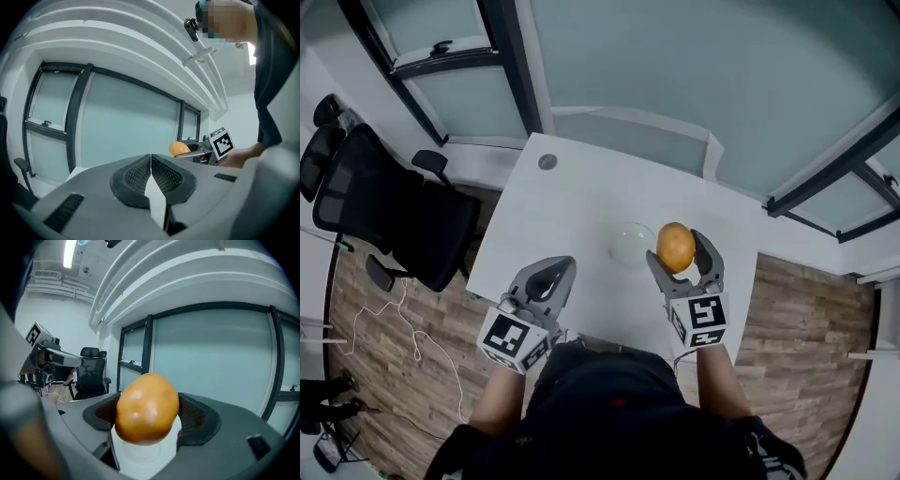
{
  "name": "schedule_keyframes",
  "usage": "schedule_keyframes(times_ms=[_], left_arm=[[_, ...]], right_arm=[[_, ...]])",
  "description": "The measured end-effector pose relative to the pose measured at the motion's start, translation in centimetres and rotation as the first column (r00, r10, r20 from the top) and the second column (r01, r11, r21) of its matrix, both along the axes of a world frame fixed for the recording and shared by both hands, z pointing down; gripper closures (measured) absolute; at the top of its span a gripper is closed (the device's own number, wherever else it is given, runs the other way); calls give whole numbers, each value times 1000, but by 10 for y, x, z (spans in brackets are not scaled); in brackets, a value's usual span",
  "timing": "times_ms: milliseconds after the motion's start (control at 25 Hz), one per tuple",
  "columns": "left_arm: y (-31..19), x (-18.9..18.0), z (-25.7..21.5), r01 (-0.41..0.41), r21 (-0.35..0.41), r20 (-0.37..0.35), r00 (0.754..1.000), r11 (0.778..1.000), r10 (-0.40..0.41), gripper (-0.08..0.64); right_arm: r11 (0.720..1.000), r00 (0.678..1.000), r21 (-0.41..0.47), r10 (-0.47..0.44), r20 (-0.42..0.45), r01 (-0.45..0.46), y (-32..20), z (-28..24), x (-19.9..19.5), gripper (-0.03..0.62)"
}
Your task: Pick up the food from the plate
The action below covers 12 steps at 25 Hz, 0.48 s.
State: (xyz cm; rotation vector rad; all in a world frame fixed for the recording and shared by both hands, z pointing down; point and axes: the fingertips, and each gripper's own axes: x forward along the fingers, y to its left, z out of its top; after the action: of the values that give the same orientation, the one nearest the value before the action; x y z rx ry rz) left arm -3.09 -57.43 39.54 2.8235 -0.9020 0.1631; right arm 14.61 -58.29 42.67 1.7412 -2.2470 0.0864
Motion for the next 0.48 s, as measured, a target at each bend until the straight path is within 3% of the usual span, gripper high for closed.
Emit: schedule_keyframes(times_ms=[480], left_arm=[[-4, 12, -51, -32, 142, -57, 998, 989, 41, 537]], right_arm=[[989, 999, 151, -14, 40, 8, 25, -80, -11, 215]])
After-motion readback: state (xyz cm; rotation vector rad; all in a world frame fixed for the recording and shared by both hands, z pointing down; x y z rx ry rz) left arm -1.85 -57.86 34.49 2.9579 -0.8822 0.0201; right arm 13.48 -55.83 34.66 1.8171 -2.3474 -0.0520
